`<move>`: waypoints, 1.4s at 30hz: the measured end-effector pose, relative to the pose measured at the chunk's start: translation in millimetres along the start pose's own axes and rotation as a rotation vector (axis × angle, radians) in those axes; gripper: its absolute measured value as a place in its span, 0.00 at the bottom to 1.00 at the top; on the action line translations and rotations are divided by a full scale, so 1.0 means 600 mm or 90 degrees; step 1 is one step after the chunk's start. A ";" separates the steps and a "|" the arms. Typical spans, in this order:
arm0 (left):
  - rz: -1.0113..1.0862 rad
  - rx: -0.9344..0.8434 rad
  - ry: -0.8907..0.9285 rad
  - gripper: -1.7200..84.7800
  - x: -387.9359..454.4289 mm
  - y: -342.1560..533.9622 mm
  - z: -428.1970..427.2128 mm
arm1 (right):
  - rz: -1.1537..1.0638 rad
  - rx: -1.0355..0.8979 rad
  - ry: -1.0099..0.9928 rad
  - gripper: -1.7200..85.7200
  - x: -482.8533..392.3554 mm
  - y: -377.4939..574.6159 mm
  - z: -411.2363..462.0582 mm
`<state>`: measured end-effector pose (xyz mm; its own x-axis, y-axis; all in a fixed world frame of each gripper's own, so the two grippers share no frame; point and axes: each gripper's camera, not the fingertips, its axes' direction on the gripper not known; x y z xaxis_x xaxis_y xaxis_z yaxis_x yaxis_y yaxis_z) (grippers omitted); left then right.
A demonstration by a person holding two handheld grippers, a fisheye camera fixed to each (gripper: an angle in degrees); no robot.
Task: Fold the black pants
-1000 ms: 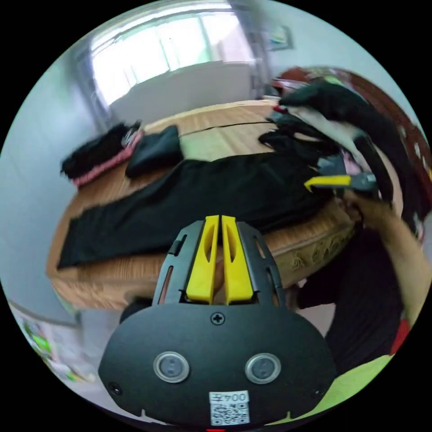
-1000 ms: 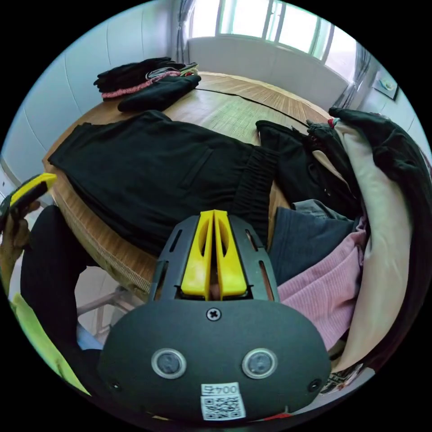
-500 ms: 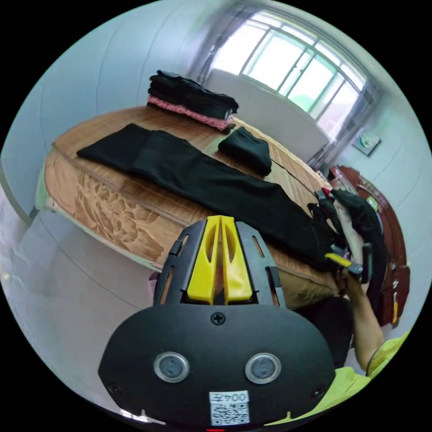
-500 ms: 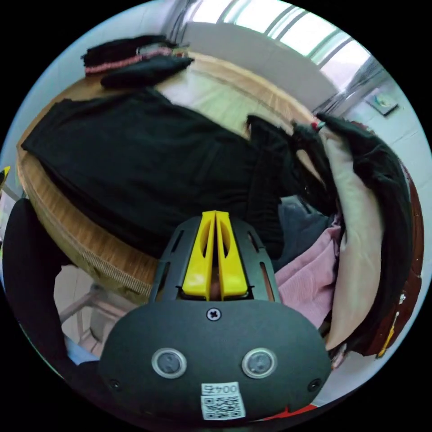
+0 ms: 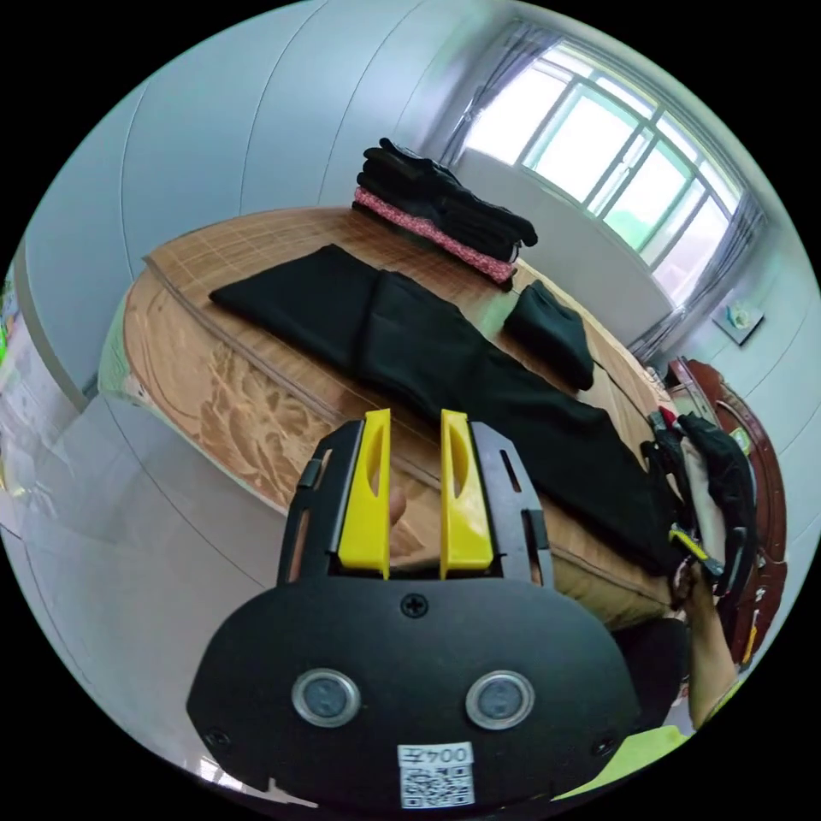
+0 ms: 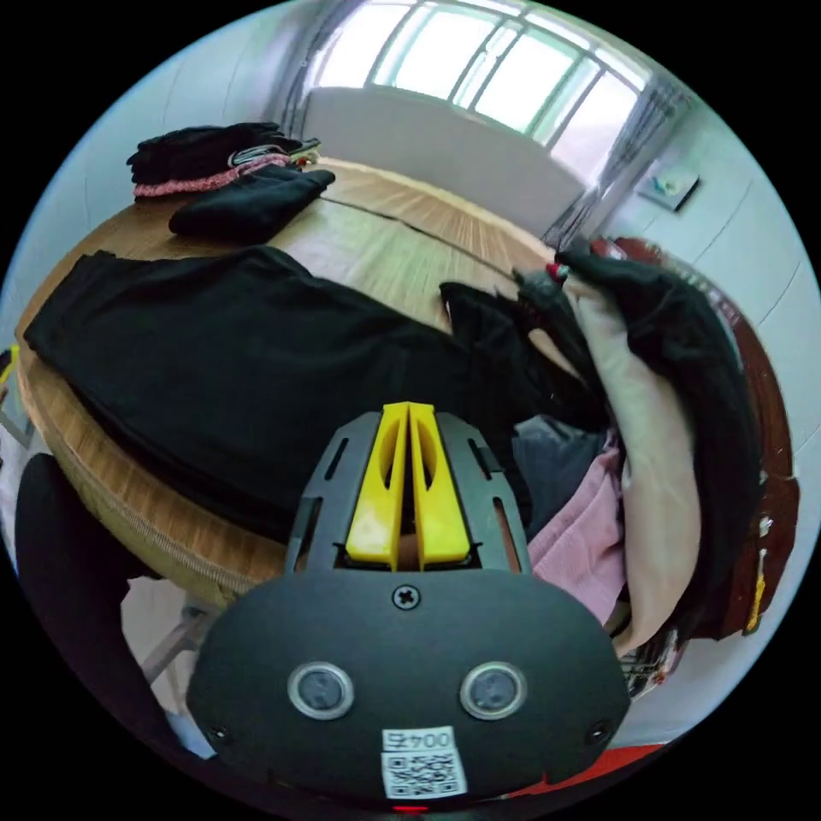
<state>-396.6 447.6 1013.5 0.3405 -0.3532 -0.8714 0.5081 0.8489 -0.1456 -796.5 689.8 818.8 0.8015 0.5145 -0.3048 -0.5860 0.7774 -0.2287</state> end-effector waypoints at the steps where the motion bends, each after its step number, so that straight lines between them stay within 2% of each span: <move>1: 0.013 0.003 -0.022 0.12 -0.002 -0.015 0.014 | -0.025 0.036 0.044 0.01 -0.039 -0.014 -0.005; 5: 0.048 -0.007 -0.076 0.12 0.004 -0.065 0.069 | -0.162 0.106 0.225 0.01 -0.192 -0.078 0.040; 7: 0.058 -0.032 -0.086 0.13 0.013 -0.099 0.112 | -0.182 0.103 0.228 0.01 -0.235 -0.104 0.074; 9: 0.067 -0.047 -0.102 0.13 0.022 -0.124 0.139 | -0.176 0.049 0.180 0.01 -0.262 -0.121 0.116; 10: 0.081 -0.052 -0.123 0.14 0.030 -0.140 0.155 | -0.192 0.011 0.193 0.01 -0.282 -0.125 0.145; 12: 0.106 -0.062 -0.144 0.15 0.039 -0.160 0.179 | -0.223 0.014 0.244 0.01 -0.313 -0.118 0.165; 14: 0.115 -0.096 -0.134 0.15 0.042 -0.180 0.210 | -0.261 0.021 0.274 0.01 -0.337 -0.108 0.184; 19: 0.082 -0.188 -0.026 0.13 0.044 -0.213 0.299 | -0.265 0.022 0.282 0.01 -0.358 -0.104 0.203; 24: 0.052 -0.143 0.032 0.05 0.082 -0.234 0.294 | -0.265 0.023 0.285 0.01 -0.373 -0.101 0.219; 26: 0.128 -0.105 0.005 0.04 0.157 -0.242 0.270 | -0.266 0.024 0.289 0.01 -0.381 -0.099 0.227; 28: 0.319 -0.073 -0.102 0.03 0.319 -0.232 0.250 | -0.268 0.025 0.294 0.01 -0.387 -0.097 0.233; 29: 0.371 -0.065 -0.128 0.03 0.364 -0.222 0.248 | -0.269 0.025 0.296 0.01 -0.390 -0.096 0.237; 31: 0.582 -0.043 -0.213 0.03 0.536 -0.147 0.264 | -0.267 0.025 0.294 0.01 -0.393 -0.095 0.241; 34: 0.817 -0.018 -0.303 0.03 0.693 -0.014 0.316 | -0.267 0.026 0.294 0.01 -0.398 -0.094 0.249; 37: 0.913 0.062 -0.333 0.03 0.771 0.076 0.333 | -0.267 0.026 0.295 0.01 -0.403 -0.092 0.257; 42: 0.857 0.167 -0.291 0.05 0.788 0.105 0.299 | -0.267 0.027 0.294 0.01 -0.410 -0.090 0.267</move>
<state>-61.6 263.2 676.4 0.8616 0.5057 -0.0451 -0.2849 0.5550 0.7815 -942.6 579.5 1054.4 0.8220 -0.0399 -0.5680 -0.2200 0.8978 -0.3815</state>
